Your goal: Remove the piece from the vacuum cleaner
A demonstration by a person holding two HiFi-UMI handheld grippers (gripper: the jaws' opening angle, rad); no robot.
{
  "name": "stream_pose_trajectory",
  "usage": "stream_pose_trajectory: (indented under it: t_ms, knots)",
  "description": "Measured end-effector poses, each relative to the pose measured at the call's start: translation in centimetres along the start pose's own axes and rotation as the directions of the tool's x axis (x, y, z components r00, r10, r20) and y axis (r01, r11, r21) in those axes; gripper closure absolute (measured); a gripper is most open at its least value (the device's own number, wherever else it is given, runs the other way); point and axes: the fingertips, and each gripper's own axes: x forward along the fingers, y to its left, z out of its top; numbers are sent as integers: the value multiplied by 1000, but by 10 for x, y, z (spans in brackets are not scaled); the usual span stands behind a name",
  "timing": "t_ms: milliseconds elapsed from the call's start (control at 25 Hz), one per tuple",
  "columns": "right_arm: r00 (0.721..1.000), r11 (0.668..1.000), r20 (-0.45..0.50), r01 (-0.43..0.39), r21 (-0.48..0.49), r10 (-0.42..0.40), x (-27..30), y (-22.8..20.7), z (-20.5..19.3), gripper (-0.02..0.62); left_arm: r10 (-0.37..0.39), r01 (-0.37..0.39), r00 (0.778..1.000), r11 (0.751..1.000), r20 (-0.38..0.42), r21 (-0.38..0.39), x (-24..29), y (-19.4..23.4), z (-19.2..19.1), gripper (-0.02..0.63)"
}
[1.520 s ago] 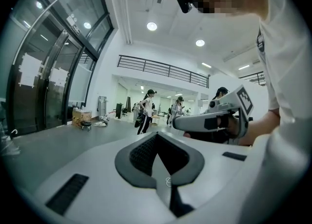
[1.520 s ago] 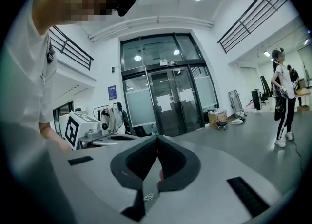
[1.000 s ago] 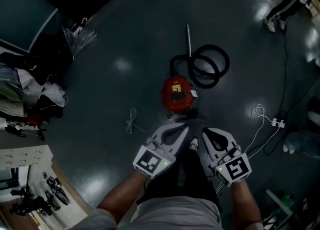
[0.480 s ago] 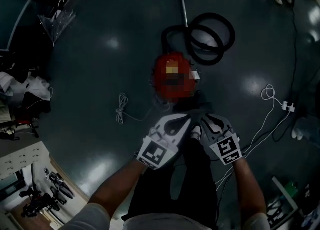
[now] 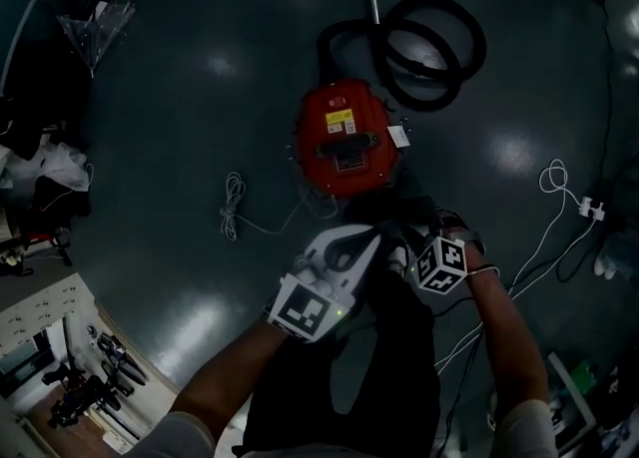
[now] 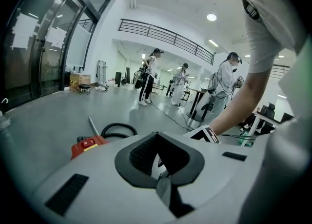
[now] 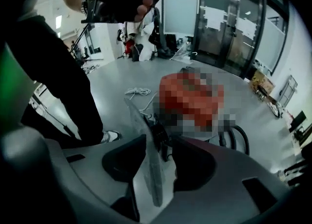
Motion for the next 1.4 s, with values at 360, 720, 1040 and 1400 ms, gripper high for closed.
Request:
stream_pose_trajectory:
  t_ms: [360,720,1040,1400]
  knots:
    - [991,959,-134,-63,-278,26,47,13,-26,464,8,-8,1000,1000,-22,-21,10,11,-22,601]
    - [986,915,-160,-102,-391,42,44,28,-31,554,8,-9,1000,1000,-30,-22,7,12,-22,601]
    - [973,893,-206,-184,-410,106,44,39,-33,555,1,-2,999,999,-33,-35,3,7,-25,601]
    - [976,920,-187,-173,-350,112,25,65,-30,557,-14,13,999,999,-43,-31,-7,-4,-18,601]
